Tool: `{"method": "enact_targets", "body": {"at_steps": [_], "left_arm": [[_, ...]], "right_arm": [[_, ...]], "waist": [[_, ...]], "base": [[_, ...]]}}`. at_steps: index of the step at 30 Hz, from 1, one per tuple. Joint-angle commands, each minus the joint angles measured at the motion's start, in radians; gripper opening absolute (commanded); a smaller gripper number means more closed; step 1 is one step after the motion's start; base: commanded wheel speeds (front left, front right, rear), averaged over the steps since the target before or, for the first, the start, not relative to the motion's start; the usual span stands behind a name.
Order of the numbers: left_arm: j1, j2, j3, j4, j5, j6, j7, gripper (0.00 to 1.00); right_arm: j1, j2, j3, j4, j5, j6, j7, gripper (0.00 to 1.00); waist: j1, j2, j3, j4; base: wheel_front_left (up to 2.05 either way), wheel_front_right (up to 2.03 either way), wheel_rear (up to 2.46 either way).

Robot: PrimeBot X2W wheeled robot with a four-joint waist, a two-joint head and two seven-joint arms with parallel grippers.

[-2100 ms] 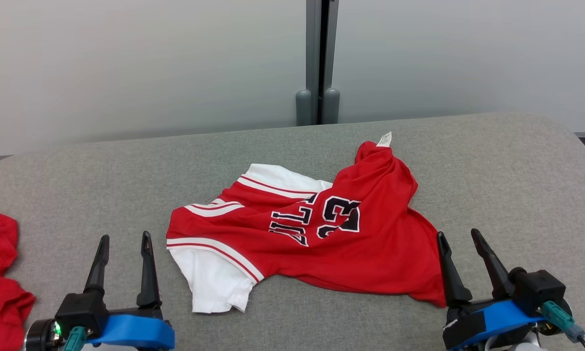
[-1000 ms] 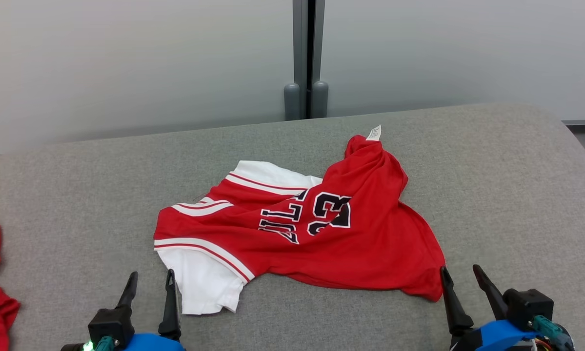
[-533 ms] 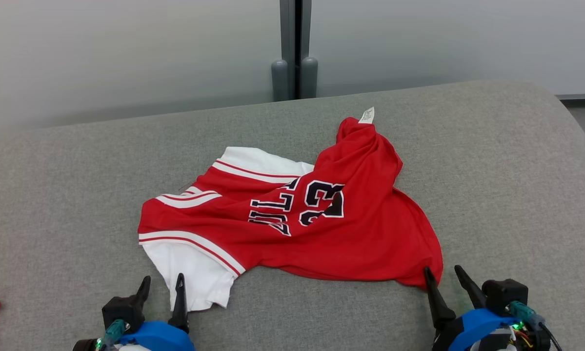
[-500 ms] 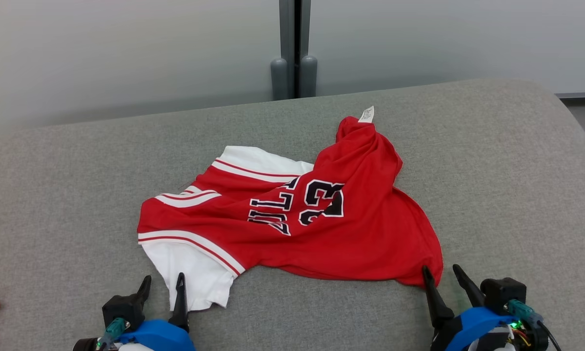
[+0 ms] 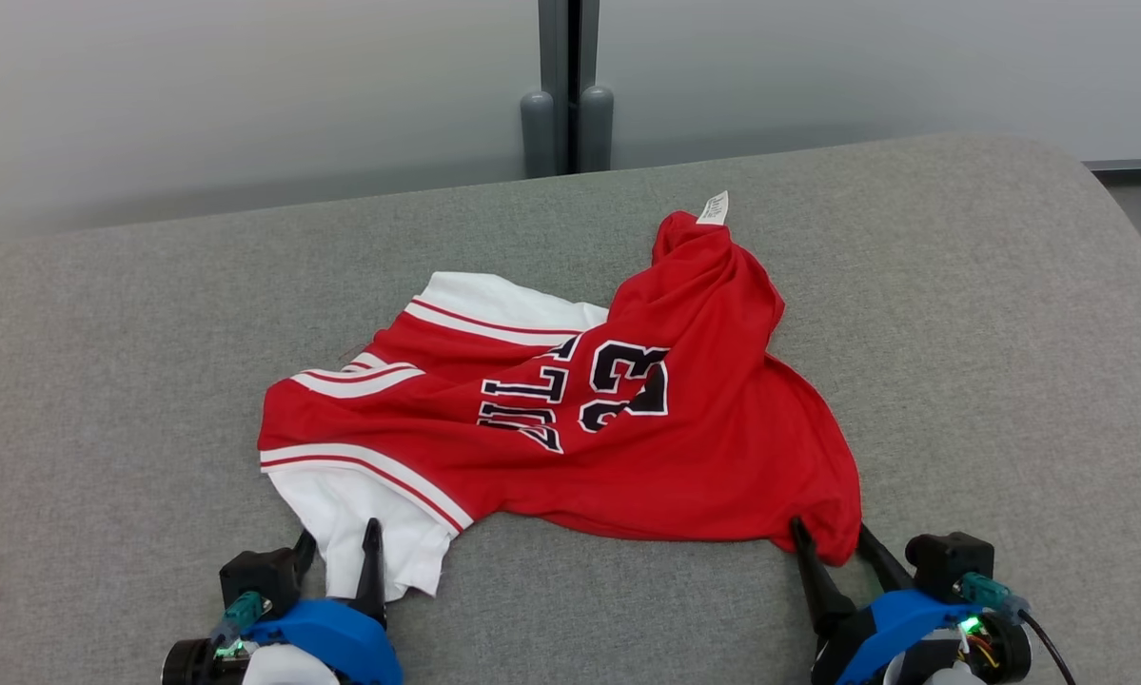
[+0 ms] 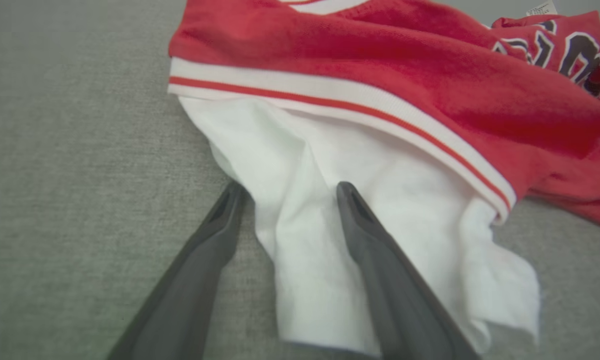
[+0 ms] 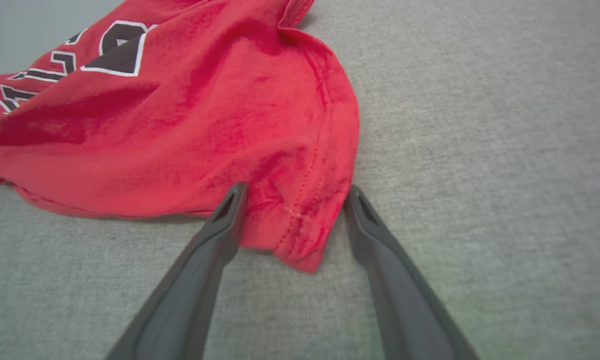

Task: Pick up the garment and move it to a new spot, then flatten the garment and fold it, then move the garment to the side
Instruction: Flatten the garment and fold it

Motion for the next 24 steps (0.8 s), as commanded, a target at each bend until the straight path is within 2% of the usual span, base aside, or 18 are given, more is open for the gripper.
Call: {"method": "enact_targets", "body": {"at_steps": [1,2,3,7,10,17,24], "left_arm": [[-0.002,-0.008,-0.026,0.031,-0.023,-0.008,0.008,0.81],[-0.006,-0.008,-0.036,0.04,-0.03,-0.008,0.008,0.17],[-0.009,-0.008,-0.044,0.045,-0.039,-0.009,0.009,0.0],[-0.01,-0.005,-0.051,0.021,-0.087,-0.01,0.006,0.0],[0.003,-0.004,-0.039,-0.047,-0.111,-0.011,0.003,0.0],[0.024,0.0,-0.003,-0.221,-0.099,-0.013,0.003,0.0],[-0.082,0.036,-0.012,-0.364,-0.141,-0.012,0.003,0.0]], "right_arm": [[-0.008,-0.001,0.011,-0.002,0.019,0.0,0.0,0.08],[-0.007,-0.001,0.013,-0.004,0.022,0.0,0.0,0.0],[-0.006,-0.001,0.013,-0.005,0.023,0.0,0.0,0.0],[0.007,-0.001,0.001,-0.039,0.009,0.0,0.0,0.0],[0.034,-0.001,-0.01,-0.091,-0.004,0.0,0.0,0.0],[0.063,-0.026,-0.018,-0.246,-0.017,0.0,0.0,0.0],[-0.04,-0.082,0.014,-0.383,-0.016,0.0,0.0,0.0]], "waist": [[0.0,0.0,-0.001,0.0],[0.0,0.0,-0.001,0.0],[0.0,0.0,-0.001,0.0],[0.0,0.0,-0.012,0.001],[0.0,0.0,-0.027,0.003],[0.0,0.0,-0.051,0.01],[0.0,0.0,-0.049,0.009]], "base": [[0.0,0.0,0.0],[0.0,0.0,0.0],[0.0,0.0,0.0],[0.0,0.0,0.0],[0.0,0.0,0.0],[0.0,0.0,0.0],[0.0,0.0,0.0]]}}
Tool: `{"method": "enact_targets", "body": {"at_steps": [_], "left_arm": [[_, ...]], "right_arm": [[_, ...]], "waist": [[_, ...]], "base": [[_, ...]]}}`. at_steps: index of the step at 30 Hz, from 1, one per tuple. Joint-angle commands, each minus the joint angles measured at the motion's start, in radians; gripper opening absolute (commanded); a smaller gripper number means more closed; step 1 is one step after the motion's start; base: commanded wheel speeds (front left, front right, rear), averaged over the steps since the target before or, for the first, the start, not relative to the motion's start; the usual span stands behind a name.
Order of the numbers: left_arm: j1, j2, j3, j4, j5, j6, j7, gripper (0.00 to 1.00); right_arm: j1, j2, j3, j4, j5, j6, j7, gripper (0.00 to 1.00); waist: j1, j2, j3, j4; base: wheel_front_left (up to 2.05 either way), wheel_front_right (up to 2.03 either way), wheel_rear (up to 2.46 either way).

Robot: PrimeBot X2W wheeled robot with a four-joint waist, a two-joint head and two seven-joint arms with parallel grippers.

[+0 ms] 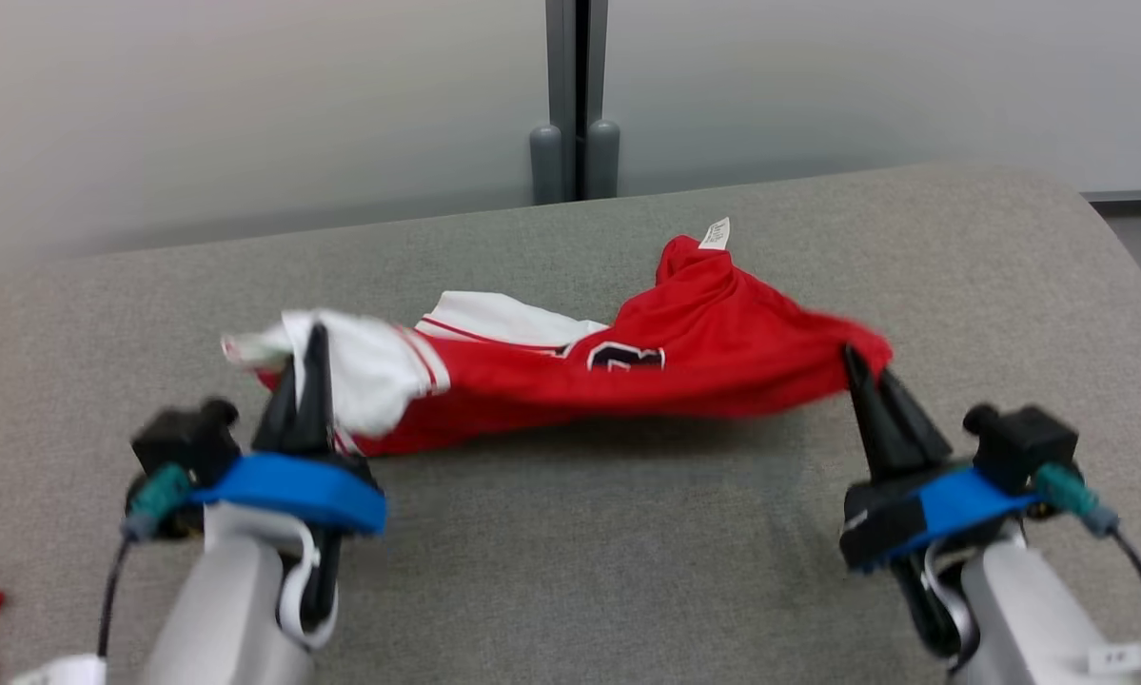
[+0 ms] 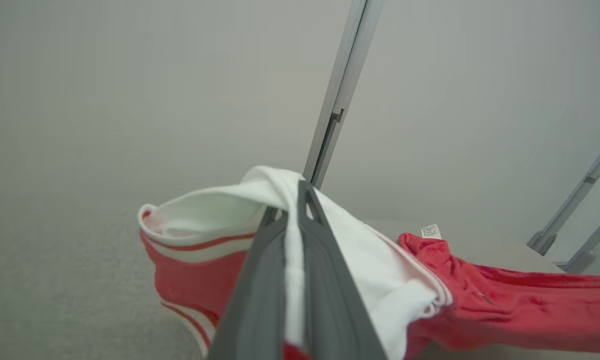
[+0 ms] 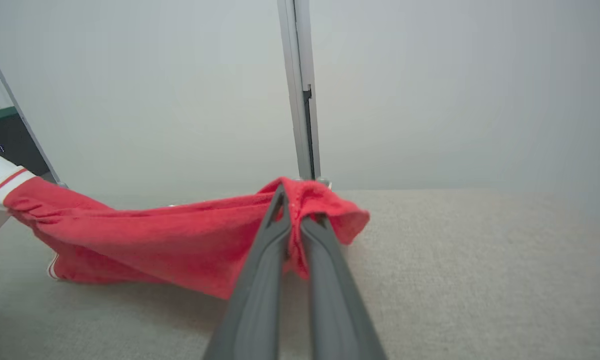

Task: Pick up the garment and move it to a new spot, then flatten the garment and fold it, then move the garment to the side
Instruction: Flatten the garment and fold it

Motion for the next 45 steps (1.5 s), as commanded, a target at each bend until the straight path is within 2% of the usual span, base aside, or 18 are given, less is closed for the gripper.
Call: {"method": "enact_targets", "body": {"at_steps": [1,10,18,23,28,32,36,41,45], "left_arm": [[-0.055,0.015,-0.004,-0.011,-0.023,-0.004,0.0,0.0],[-0.446,0.116,-0.049,-0.029,-0.075,-0.004,0.088,0.0],[-0.9,0.176,-0.057,0.061,-0.052,-0.004,0.169,0.0],[-1.139,0.168,-0.081,0.138,-0.029,-0.004,0.172,0.0],[-1.281,0.139,-0.131,0.206,-0.036,-0.004,0.138,0.0],[-1.304,0.12,-0.17,0.246,-0.065,-0.004,0.112,0.0],[-1.218,0.122,-0.193,0.258,-0.09,-0.004,0.074,0.0],[-1.04,0.128,-0.184,0.226,-0.14,-0.004,0.031,0.0],[-0.831,0.117,-0.164,0.154,-0.17,0.009,0.006,0.0]], "right_arm": [[-0.046,-0.012,0.01,-0.015,0.006,0.0,0.0,0.0],[-0.435,-0.077,0.082,0.029,0.073,0.0,0.013,0.0],[-0.894,-0.104,0.069,0.195,0.168,0.0,0.057,0.0],[-1.135,-0.105,0.041,0.328,0.217,0.0,0.057,0.0],[-1.268,-0.115,0.066,0.418,0.221,0.0,0.028,0.0],[-1.287,-0.114,0.112,0.459,0.233,0.0,0.011,0.0],[-1.216,-0.104,0.16,0.473,0.269,0.0,0.002,0.0],[-1.077,-0.106,0.214,0.411,0.312,0.0,-0.002,0.0],[-0.89,-0.118,0.231,0.312,0.33,0.0,-0.001,0.0]], "waist": [[0.0,0.0,0.007,-0.002],[0.0,0.0,0.133,-0.027],[0.0,0.0,0.324,-0.041],[0.0,0.0,0.393,-0.043],[0.0,0.0,0.419,-0.041],[0.0,0.0,0.428,-0.038],[0.0,0.0,0.43,-0.037],[0.0,0.0,0.423,-0.035],[0.0,0.0,0.397,-0.029]], "base": [[0.0,0.0,0.0],[0.0,0.0,0.0],[0.0,0.0,0.0],[0.0,0.0,0.0],[0.0,0.0,0.0],[0.0,0.0,0.0],[0.0,0.0,0.0],[0.0,0.0,0.0],[0.0,0.0,0.0]]}}
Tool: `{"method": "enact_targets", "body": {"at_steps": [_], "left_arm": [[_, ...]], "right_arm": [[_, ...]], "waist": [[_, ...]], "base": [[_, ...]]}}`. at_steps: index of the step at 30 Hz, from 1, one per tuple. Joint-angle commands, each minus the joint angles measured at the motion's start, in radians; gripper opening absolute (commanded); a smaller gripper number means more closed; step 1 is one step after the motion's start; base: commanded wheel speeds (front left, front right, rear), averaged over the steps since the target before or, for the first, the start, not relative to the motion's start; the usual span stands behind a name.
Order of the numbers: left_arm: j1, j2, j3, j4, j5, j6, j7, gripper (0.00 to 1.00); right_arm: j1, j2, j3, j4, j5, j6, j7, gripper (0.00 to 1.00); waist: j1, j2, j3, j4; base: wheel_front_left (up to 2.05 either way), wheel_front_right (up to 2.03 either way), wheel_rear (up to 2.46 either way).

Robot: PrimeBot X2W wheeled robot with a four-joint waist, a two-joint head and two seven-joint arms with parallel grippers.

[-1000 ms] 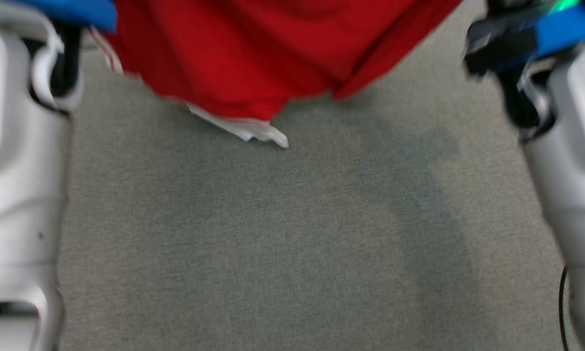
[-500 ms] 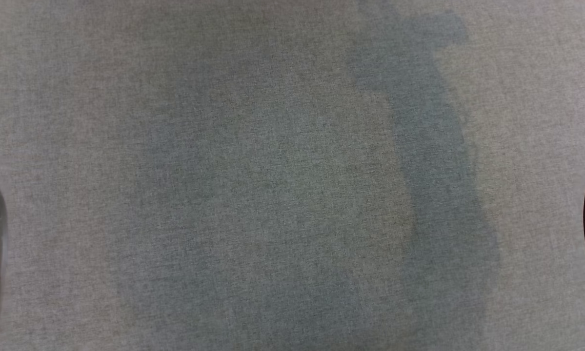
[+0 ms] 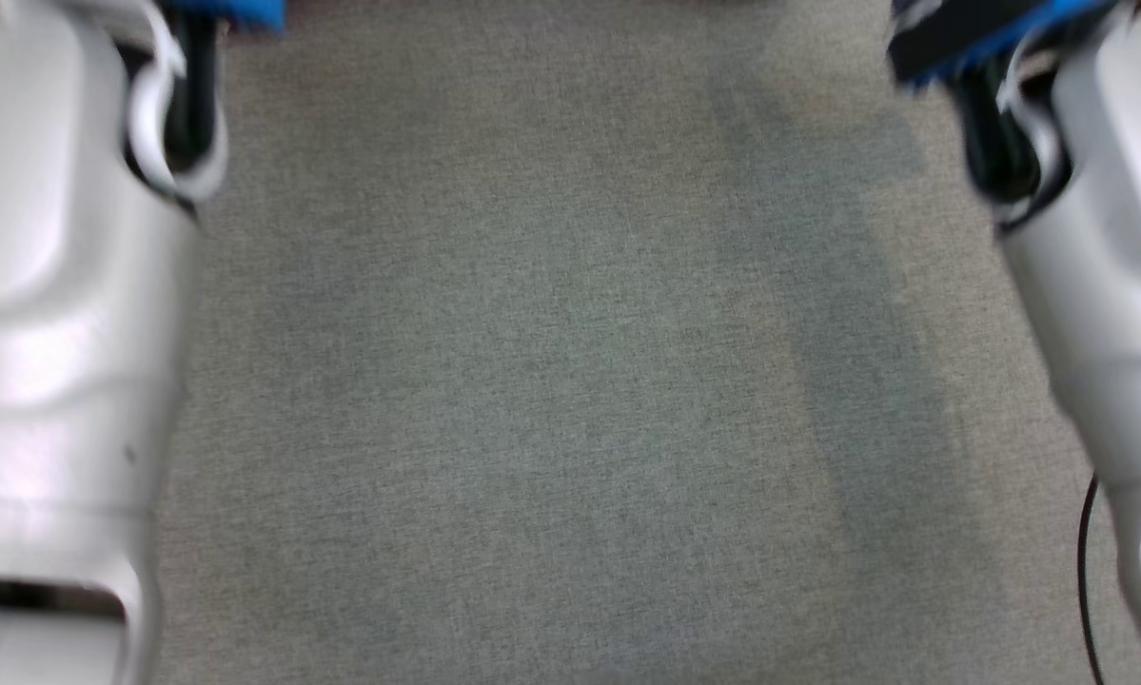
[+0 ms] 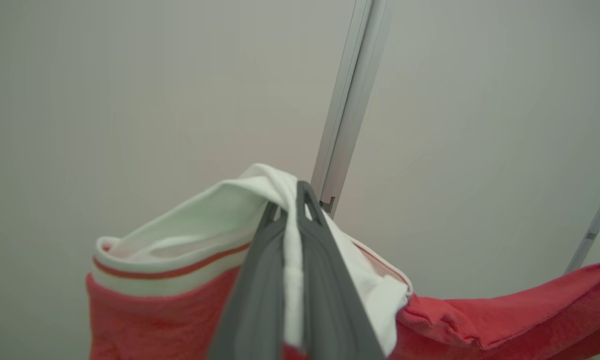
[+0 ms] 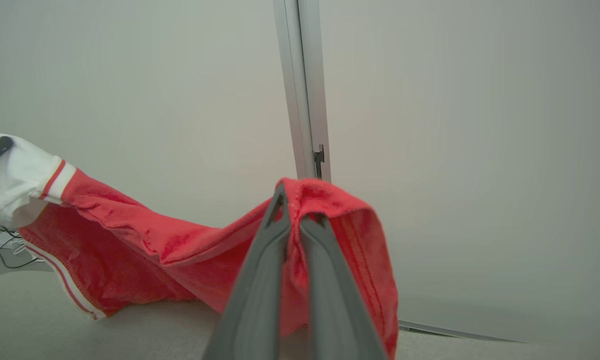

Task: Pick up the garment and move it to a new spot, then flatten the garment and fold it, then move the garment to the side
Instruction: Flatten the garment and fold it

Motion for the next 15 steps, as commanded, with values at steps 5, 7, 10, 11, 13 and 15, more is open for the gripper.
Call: {"method": "enact_targets", "body": {"at_steps": [5,7,10,11,13,15], "left_arm": [[0.338,-0.015,0.051,-0.154,-0.037,0.04,-0.016,0.0],[0.452,-0.018,0.074,-0.214,-0.043,0.056,-0.016,0.0],[0.621,-0.037,0.112,-0.296,-0.051,0.077,-0.016,0.0],[0.677,-0.044,0.118,-0.317,-0.051,0.08,-0.016,0.0],[0.772,-0.052,0.119,-0.343,-0.052,0.082,-0.016,0.0],[0.86,-0.062,0.116,-0.361,-0.055,0.081,-0.017,0.0]], "right_arm": [[0.306,-0.026,0.013,-0.148,0.022,0.0,-0.003,0.0],[0.401,-0.038,0.011,-0.184,0.026,0.0,-0.003,0.0],[0.538,-0.049,0.023,-0.225,0.027,0.0,-0.003,0.0],[0.581,-0.053,0.032,-0.233,0.025,0.0,-0.003,0.0],[0.658,-0.059,0.046,-0.243,0.034,0.0,-0.003,0.0],[0.725,-0.072,0.057,-0.25,0.029,0.0,-0.003,0.0]], "waist": [[0.0,0.0,-0.058,0.005],[0.0,0.0,-0.081,0.007],[0.0,0.0,-0.118,0.006],[0.0,0.0,-0.133,0.006],[0.0,0.0,-0.159,0.006],[0.0,0.0,-0.188,0.008]], "base": [[0.0,0.0,0.0],[0.0,0.0,0.0],[0.0,0.0,0.0],[0.0,0.0,0.0],[0.0,0.0,0.0],[0.0,0.0,0.0]]}}
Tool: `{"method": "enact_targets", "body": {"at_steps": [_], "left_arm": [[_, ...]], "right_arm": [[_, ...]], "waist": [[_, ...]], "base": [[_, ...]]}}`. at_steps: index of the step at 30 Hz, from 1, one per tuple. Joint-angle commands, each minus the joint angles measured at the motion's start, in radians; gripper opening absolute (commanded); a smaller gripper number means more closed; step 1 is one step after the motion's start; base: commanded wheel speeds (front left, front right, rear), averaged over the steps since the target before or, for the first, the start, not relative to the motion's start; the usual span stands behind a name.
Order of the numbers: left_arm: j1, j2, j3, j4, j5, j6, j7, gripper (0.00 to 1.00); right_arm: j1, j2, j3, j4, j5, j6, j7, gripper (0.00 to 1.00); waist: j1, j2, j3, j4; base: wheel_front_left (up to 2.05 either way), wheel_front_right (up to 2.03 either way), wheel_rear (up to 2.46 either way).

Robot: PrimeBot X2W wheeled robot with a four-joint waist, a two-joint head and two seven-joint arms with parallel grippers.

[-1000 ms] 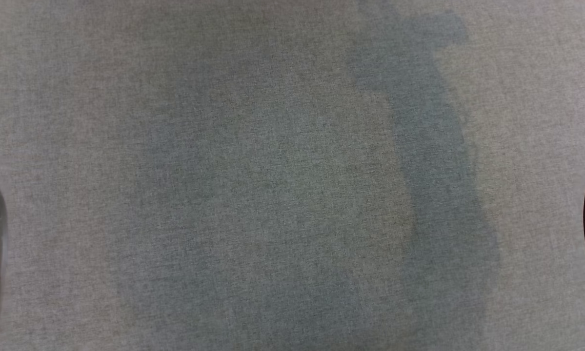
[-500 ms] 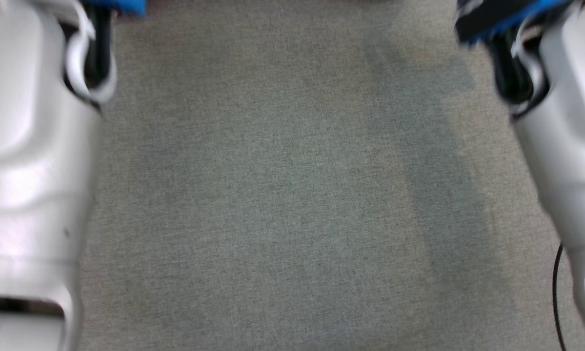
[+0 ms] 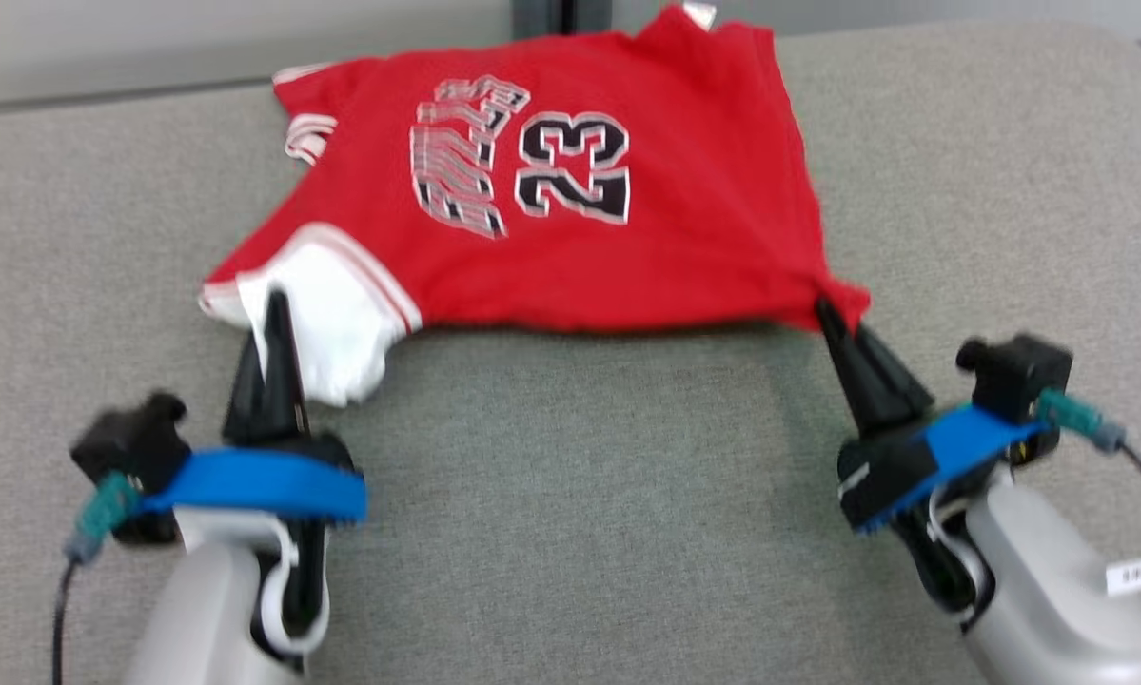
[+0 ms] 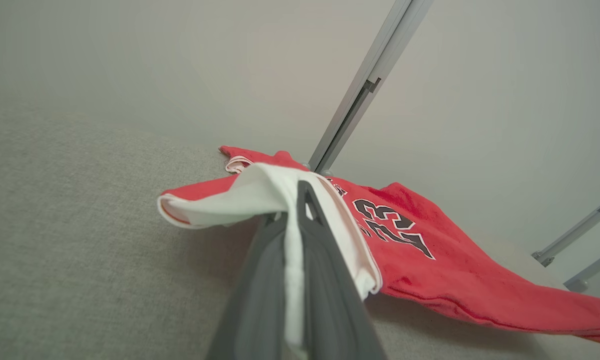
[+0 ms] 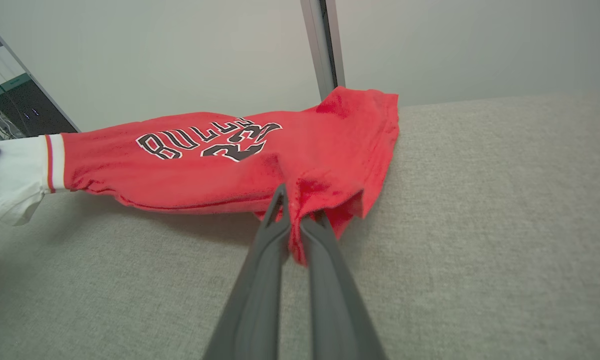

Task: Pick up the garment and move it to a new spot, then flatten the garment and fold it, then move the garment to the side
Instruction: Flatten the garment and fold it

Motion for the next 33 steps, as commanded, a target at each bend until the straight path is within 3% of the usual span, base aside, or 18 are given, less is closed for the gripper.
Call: {"method": "enact_targets", "body": {"at_steps": [1,8,19,26,33], "left_arm": [[0.08,-0.006,-0.008,-0.019,0.0,0.0,-0.004,0.0],[0.3,-0.02,-0.026,-0.056,-0.004,0.015,-0.004,0.0],[0.507,-0.026,-0.048,-0.137,-0.027,0.036,0.012,0.0],[0.516,-0.016,-0.061,-0.151,-0.03,0.039,0.03,0.0],[0.434,0.004,-0.08,-0.139,-0.004,0.026,0.054,0.0]], "right_arm": [[0.073,-0.018,0.011,-0.008,0.0,0.0,-0.003,0.0],[0.256,-0.041,0.007,-0.005,0.002,0.0,-0.003,0.0],[0.47,-0.057,-0.039,-0.071,-0.007,0.0,0.023,0.0],[0.521,-0.039,-0.093,-0.126,-0.019,0.0,0.089,0.0],[0.473,-0.023,-0.121,-0.143,-0.03,0.0,0.137,0.0]], "waist": [[0.0002,0.0,-0.042,-0.011],[0.0002,0.0,-0.152,0.001],[0.0002,0.0,-0.245,0.027],[0.0002,0.0,-0.249,0.025],[0.0002,0.0,-0.235,0.014]], "base": [[0.0,0.0,0.0],[0.0,0.0,0.0],[0.0,0.0,0.0],[0.0,0.0,0.0],[0.0,0.0,0.0]]}}
